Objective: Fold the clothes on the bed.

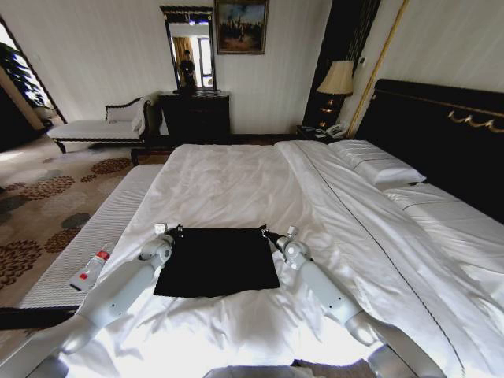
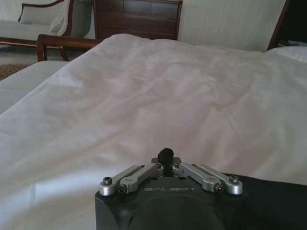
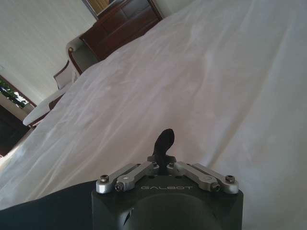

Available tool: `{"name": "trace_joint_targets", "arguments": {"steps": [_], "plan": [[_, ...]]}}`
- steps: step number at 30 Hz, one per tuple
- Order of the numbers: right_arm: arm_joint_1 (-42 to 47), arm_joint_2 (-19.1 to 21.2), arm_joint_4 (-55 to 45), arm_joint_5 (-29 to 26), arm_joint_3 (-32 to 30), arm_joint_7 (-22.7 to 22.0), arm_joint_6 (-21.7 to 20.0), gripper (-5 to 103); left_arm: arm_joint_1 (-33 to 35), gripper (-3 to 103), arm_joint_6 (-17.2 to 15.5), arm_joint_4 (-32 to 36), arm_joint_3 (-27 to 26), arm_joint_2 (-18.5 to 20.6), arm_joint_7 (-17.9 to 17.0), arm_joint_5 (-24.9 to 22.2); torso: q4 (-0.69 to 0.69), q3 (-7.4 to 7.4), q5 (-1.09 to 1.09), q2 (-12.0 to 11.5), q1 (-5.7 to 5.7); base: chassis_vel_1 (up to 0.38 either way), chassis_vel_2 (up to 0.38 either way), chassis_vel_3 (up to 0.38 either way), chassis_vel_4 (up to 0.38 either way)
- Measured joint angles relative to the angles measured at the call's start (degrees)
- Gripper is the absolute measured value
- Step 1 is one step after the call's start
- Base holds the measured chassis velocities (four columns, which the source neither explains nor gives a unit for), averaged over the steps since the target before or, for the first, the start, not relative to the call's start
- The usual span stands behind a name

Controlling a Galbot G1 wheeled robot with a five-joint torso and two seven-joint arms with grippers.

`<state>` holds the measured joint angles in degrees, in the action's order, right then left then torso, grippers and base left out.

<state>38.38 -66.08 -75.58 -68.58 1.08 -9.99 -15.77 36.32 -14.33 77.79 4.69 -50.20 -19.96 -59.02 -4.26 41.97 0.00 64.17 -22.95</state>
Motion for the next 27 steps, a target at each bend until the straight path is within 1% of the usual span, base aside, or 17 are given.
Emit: {"name": "trace_joint_targets", "arguments": {"steps": [1, 3, 5, 6, 10, 11, 12, 15, 16, 20, 21, 25, 26, 27], "plan": [[0.0, 0.0, 0.0, 0.0, 0.0, 0.0, 0.0, 2, 0.0, 2, 0.0, 0.0, 0.0, 0.0, 0.0, 0.0, 0.0, 0.0, 0.0, 0.0, 0.0, 0.0, 0.0, 0.0, 0.0], [0.54, 3.45, -6.72, 0.2, -1.22, -1.64, 0.24, 2, 0.29, 2, 0.1, 4.82, -2.17, 1.35, -0.55, -1.31, -0.01, 0.0, 0.0, 0.0, 0.0, 0.0, 0.0, 0.0, 0.0], [0.6, 5.64, -10.79, 0.39, -1.68, -3.09, 1.06, 2, 0.2, 2, 0.11, 7.99, -3.47, 2.43, -1.26, -2.59, 0.0, 0.0, 0.0, 0.0, 0.0, 0.0, 0.0, 0.0, 0.0], [0.6, 5.64, -10.79, 0.39, -1.68, -3.09, 1.06, 2, 0.2, 2, 0.11, 7.99, -3.47, 2.43, -1.26, -2.59, 0.0, 0.0, 0.0, 0.0, 0.0, 0.0, 0.0, 0.0, 0.0], [0.58, 10.09, -20.46, 0.02, -2.99, -6.93, 2.45, 2, -0.9, 2, 0.6, 14.28, -5.7, 4.38, -3.81, -5.08, -0.01, -0.01, -0.01, 0.0, 0.0, 0.0, 0.0, 0.0, 0.0], [0.58, 10.09, -20.46, 0.02, -2.99, -6.93, 2.45, 2, -0.9, 2, 0.6, 14.28, -5.7, 4.38, -3.81, -5.08, -0.01, -0.01, -0.01, 0.0, 0.0, 0.0, 0.0, 0.0, 0.0], [0.6, 11.07, -22.8, -0.05, -3.35, -7.65, 2.7, 2, -0.93, 2, 0.69, 15.93, -6.46, 4.96, -4.18, -5.37, -0.01, 0.0, 0.0, 0.0, 0.0, 0.0, 0.0, 0.0, 0.0], [0.85, 14.4, -29.5, 1.19, -4.16, -8.76, 3.66, 1, -0.56, 2, 1.14, 23.4, -8.66, 8.47, -4.68, -5.77, 0.01, -0.01, 0.0, 0.0, 0.0, 0.0, 0.0, 0.0, 0.0], [0.85, 14.4, -29.5, 1.19, -4.16, -8.76, 3.66, 1, -0.56, 2, 1.14, 23.4, -8.66, 8.47, -4.68, -5.77, 0.01, -0.01, 0.0, 0.0, 0.0, 0.0, 0.0, 0.0, 0.0], [1.47, 17.51, -35.16, 1.51, -5.61, -10.64, 4.5, 1, 0.16, 2, 1.8, 30.54, -10.25, 11.87, -4.68, -6.0, 0.01, -0.02, -0.01, 0.01, 0.01, 0.0, 0.0, 0.0, 0.0], [1.47, 17.51, -35.16, 1.51, -5.61, -10.64, 4.5, 1, 0.16, 2, 1.8, 30.54, -10.25, 11.87, -4.68, -6.0, 0.01, -0.02, -0.01, 0.01, 0.01, 0.0, 0.0, 0.0, 0.0], [3.29, 19.64, -40.39, 0.84, -7.38, -12.76, 4.56, 1, 2.08, 2, 2.09, 35.94, -11.86, 13.8, -5.04, -6.28, -0.01, -0.01, 0.0, 0.0, 0.0, 0.0, 0.0, 0.0, 0.0], [3.29, 19.64, -40.39, 0.84, -7.38, -12.76, 4.56, 1, 2.08, 2, 2.09, 35.94, -11.86, 13.8, -5.04, -6.28, -0.01, -0.01, 0.0, 0.0, 0.0, 0.0, 0.0, 0.0, 0.0], [4.06, 19.99, -41.86, 0.37, -7.96, -13.31, 4.53, 1, 3.15, 2, 2.15, 37.44, -12.58, 14.26, -5.29, -6.35, -0.01, -0.01, 0.0, 0.0, 0.0, 0.0, 0.0, 0.0, 0.0]]}}
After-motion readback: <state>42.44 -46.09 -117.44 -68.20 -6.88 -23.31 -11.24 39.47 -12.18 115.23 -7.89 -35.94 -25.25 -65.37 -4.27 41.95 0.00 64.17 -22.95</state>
